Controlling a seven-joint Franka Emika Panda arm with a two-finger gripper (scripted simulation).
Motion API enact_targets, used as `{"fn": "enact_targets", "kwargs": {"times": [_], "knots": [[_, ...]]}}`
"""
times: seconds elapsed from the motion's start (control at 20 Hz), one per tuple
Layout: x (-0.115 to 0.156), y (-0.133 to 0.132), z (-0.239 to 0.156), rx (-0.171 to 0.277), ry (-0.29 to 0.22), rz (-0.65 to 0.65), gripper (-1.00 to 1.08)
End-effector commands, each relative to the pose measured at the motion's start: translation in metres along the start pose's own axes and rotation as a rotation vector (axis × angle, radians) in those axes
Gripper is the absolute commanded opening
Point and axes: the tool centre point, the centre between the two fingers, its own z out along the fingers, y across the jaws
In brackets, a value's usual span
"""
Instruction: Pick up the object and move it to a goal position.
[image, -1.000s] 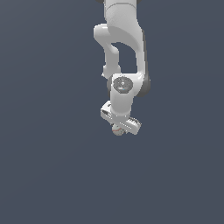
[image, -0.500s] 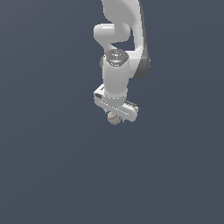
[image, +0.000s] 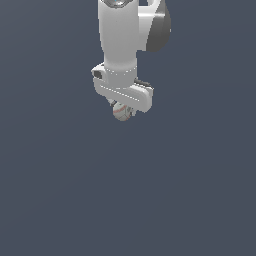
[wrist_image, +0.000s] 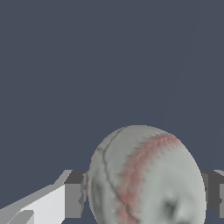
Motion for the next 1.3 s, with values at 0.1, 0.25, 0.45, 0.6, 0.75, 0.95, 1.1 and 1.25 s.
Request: {"fn": "enact_targets", "kwargs": {"times": [0.1,0.25,0.45,0.6,0.75,0.95,1.1,1.25], "knots": [[0.0,0.016,-0.052,0.001,0.001,0.0,-1.0],[0.0,0.027,-0.084,0.0,0.001,0.0,-1.0],[0.001,0.039,-0.125,0.0,0.001,0.0,-1.0],[0.001,0.046,-0.15,0.0,0.001,0.0,-1.0],[0.002,0.052,-0.17,0.0,0.002,0.0,-1.0],[0.004,0.057,-0.19,-0.001,0.002,-0.001,-1.0],[0.005,0.06,-0.199,-0.001,0.002,-0.001,-1.0],[0.005,0.061,-0.204,-0.001,0.002,-0.001,-1.0]]}}
